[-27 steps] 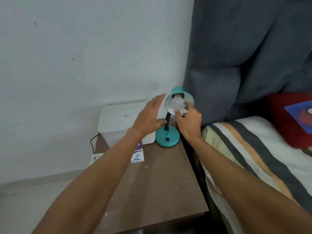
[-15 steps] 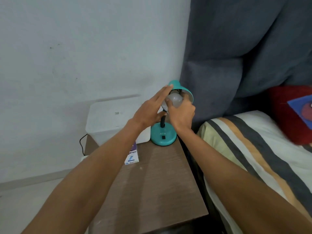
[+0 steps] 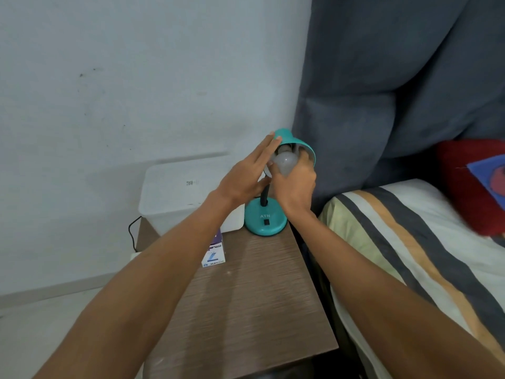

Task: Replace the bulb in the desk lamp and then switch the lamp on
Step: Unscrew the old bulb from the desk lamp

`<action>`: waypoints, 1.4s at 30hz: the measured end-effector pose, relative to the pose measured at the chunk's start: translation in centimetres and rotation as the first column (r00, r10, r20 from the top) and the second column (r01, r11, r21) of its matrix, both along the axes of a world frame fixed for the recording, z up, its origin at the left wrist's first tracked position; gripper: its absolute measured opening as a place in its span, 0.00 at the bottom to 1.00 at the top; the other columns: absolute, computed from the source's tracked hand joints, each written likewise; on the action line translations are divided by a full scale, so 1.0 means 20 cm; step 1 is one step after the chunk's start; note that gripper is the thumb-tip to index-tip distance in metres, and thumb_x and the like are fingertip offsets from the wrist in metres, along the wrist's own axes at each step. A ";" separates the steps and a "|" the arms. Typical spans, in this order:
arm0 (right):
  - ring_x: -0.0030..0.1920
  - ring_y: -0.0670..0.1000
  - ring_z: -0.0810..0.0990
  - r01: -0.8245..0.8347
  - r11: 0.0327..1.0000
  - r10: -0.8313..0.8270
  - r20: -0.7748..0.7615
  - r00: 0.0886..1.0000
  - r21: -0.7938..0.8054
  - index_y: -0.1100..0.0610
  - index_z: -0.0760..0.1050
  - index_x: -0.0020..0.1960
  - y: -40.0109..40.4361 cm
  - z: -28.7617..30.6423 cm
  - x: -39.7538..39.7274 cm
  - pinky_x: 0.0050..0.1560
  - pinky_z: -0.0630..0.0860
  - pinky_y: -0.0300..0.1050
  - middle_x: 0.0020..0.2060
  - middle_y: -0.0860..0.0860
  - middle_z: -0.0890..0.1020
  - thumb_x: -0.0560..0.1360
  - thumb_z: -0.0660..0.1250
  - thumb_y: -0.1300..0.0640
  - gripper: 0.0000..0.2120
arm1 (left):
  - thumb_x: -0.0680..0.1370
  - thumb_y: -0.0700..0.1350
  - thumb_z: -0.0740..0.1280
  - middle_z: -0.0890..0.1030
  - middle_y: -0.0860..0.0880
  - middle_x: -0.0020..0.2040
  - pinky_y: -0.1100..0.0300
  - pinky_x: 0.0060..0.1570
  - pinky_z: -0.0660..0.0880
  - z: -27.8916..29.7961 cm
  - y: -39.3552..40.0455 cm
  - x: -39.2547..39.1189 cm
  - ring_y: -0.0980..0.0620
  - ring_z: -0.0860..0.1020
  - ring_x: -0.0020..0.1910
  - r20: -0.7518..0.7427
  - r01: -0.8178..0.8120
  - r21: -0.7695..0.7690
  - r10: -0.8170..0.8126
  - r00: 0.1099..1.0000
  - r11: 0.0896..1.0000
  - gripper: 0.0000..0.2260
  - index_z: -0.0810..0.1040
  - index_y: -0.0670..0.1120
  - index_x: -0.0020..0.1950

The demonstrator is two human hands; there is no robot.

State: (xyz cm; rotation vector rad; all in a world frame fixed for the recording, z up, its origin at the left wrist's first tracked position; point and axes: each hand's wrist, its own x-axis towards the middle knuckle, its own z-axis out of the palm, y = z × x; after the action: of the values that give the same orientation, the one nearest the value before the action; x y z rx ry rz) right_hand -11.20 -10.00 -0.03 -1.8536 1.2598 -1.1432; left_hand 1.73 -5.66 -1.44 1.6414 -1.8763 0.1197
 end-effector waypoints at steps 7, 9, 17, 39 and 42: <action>0.66 0.60 0.73 -0.035 0.988 -0.006 -0.260 0.966 -0.153 0.60 0.68 0.71 -0.03 0.00 -0.02 0.64 0.73 0.50 0.66 0.59 0.73 0.75 0.73 0.59 0.28 | 0.75 0.35 0.73 0.62 0.38 0.79 0.55 0.70 0.69 0.00 0.00 -0.02 0.39 0.68 0.75 -0.002 -0.004 -0.009 0.004 1.000 1.000 0.38 0.57 0.39 0.81; 0.69 0.59 0.70 -0.082 0.981 0.037 -0.246 0.969 -0.174 0.59 0.65 0.74 -0.03 -0.03 -0.02 0.67 0.72 0.52 0.68 0.58 0.71 0.75 0.73 0.58 0.31 | 0.76 0.36 0.72 0.63 0.38 0.79 0.53 0.70 0.69 0.00 0.01 -0.01 0.39 0.68 0.75 -0.003 -0.005 -0.012 0.005 1.000 1.000 0.37 0.57 0.39 0.81; 0.65 0.60 0.72 -0.036 0.980 -0.011 -0.230 0.973 -0.198 0.57 0.67 0.73 -0.02 -0.05 -0.04 0.63 0.74 0.54 0.69 0.57 0.71 0.73 0.73 0.63 0.31 | 0.77 0.38 0.72 0.63 0.39 0.79 0.57 0.72 0.65 0.00 0.01 -0.02 0.40 0.67 0.75 -0.026 0.000 -0.019 -0.001 1.000 1.000 0.36 0.57 0.39 0.80; 0.70 0.60 0.67 -0.160 0.936 0.063 -0.297 0.953 -0.313 0.57 0.66 0.74 -0.04 -0.05 -0.07 0.67 0.73 0.54 0.70 0.58 0.68 0.73 0.73 0.63 0.32 | 0.76 0.35 0.72 0.62 0.41 0.80 0.62 0.71 0.63 0.00 0.01 -0.03 0.42 0.67 0.76 -0.028 -0.013 -0.015 0.013 1.000 1.000 0.38 0.57 0.41 0.81; 0.69 0.59 0.71 -0.081 0.978 0.052 -0.151 0.987 -0.190 0.57 0.62 0.76 -0.02 -0.06 -0.06 0.67 0.72 0.53 0.70 0.58 0.70 0.75 0.72 0.54 0.33 | 0.77 0.36 0.71 0.63 0.41 0.80 0.58 0.72 0.66 0.00 0.01 -0.03 0.42 0.67 0.76 -0.043 -0.011 -0.026 0.010 0.999 1.000 0.36 0.58 0.41 0.81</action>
State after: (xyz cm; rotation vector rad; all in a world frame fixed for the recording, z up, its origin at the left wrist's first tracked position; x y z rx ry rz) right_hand -12.44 -10.46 -1.33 -2.1422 1.1889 -1.1485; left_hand 1.13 -5.45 -1.53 1.6243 -1.8264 0.1123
